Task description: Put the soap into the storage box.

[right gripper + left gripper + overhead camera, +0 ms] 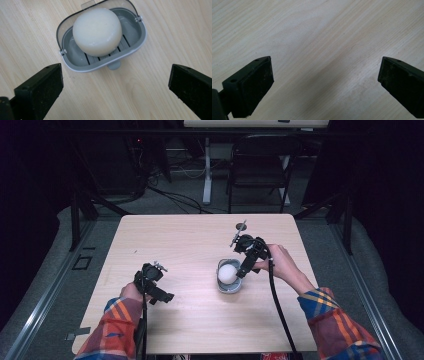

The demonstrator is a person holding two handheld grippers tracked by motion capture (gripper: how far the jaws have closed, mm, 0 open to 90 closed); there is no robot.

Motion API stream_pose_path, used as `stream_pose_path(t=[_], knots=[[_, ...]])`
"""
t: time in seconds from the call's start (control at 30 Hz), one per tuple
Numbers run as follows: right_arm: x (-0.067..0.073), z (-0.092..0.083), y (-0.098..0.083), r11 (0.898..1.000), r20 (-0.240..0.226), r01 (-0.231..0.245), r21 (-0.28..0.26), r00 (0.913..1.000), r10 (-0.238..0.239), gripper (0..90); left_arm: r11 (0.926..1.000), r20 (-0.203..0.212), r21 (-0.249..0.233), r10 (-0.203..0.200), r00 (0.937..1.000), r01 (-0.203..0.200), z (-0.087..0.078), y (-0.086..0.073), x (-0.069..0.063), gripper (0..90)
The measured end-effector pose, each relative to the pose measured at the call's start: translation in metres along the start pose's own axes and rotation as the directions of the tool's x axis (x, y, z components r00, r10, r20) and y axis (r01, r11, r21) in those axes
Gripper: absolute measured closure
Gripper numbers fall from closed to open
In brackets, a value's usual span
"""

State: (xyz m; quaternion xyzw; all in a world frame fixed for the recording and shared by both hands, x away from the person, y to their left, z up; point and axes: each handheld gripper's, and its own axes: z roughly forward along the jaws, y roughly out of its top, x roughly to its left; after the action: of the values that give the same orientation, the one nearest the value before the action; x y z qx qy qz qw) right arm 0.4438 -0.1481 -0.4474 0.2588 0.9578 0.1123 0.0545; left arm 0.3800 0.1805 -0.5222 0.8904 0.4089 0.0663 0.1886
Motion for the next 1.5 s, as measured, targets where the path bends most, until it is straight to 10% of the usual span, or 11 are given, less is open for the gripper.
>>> stream_pose_path(t=[0.47, 1.03, 1.37, 1.4, 1.5], knots=[[-0.004, -0.025, -0.057, 0.999, 0.068, -0.043, -0.027, 0.9967, 0.045, 0.0, 1.0, -0.003, 0.004, 0.003, 1.0, -0.003, 0.0, 0.0, 0.0, 0.0], [-0.006, -0.009, -0.151, 0.987, 0.141, -0.157, 0.03, 0.9784, 0.152, 0.0, 1.0, -0.008, 0.004, -0.003, 1.0, 0.003, 0.0, 0.0, -0.001, 0.0], [0.011, 0.001, -0.204, 0.978, 0.075, -0.208, 0.021, 0.9756, 0.206, 0.0, 0.9999, -0.008, 0.01, -0.004, 1.0, 0.004, 0.001, 0.001, 0.0, 0.0], [0.017, 0.004, -0.211, 0.965, 0.07, -0.26, -0.034, 0.9625, 0.262, 0.0, 0.9999, -0.008, 0.01, -0.004, 1.0, 0.004, 0.001, 0.001, 0.0, 0.0], [0.023, 0.005, -0.225, 0.961, 0.069, -0.275, -0.029, 0.9585, 0.277, 0.0, 1.0, -0.009, 0.007, -0.007, 0.9999, 0.007, 0.001, 0.0, 0.0, 0.0]])
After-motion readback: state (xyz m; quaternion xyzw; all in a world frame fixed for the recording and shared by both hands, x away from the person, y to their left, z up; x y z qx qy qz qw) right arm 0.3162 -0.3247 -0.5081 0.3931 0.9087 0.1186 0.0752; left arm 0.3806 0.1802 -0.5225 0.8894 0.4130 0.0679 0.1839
